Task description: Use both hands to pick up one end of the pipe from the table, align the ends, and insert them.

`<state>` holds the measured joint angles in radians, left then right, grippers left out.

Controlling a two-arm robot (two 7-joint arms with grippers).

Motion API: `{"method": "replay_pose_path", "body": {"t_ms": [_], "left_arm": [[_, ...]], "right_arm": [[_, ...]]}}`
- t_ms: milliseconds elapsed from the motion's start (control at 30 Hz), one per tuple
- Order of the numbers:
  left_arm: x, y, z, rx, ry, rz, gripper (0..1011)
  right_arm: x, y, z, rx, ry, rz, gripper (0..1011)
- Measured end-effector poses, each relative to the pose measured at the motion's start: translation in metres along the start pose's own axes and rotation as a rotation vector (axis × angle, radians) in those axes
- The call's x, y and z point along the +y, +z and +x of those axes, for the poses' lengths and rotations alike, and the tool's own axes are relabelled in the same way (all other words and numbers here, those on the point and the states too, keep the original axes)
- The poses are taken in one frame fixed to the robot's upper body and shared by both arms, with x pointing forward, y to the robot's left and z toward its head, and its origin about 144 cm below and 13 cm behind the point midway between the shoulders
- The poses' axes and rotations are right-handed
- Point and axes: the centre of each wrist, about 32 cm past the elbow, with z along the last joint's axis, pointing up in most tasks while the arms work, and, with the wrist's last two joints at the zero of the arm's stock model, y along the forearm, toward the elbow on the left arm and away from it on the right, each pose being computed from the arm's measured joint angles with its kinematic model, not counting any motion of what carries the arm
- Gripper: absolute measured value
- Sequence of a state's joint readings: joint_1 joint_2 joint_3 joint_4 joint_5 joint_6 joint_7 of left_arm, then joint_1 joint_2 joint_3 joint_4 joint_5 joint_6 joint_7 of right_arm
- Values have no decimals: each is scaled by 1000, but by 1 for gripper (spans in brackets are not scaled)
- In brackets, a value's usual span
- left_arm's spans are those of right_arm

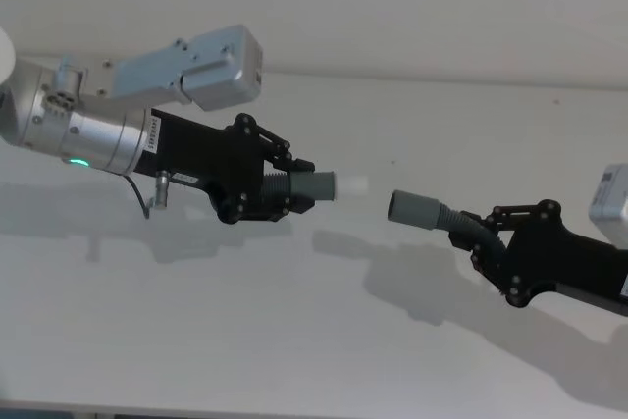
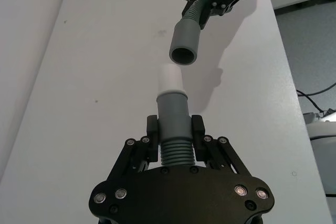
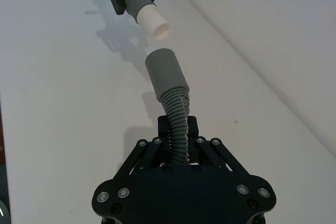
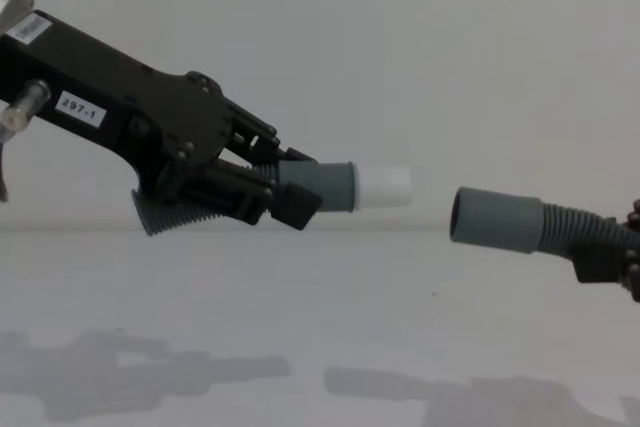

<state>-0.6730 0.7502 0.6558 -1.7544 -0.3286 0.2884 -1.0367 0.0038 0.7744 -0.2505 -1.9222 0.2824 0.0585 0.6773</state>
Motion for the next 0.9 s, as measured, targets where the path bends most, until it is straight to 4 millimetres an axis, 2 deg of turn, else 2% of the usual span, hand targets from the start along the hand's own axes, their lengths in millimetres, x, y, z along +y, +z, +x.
{"method": "replay_pose_path", "body": {"t_ms": [900], "left_arm": [[-2, -2, 2, 22, -4, 21, 360]], "right_arm": [[0, -1, 3, 38, 5, 18, 175]]}}
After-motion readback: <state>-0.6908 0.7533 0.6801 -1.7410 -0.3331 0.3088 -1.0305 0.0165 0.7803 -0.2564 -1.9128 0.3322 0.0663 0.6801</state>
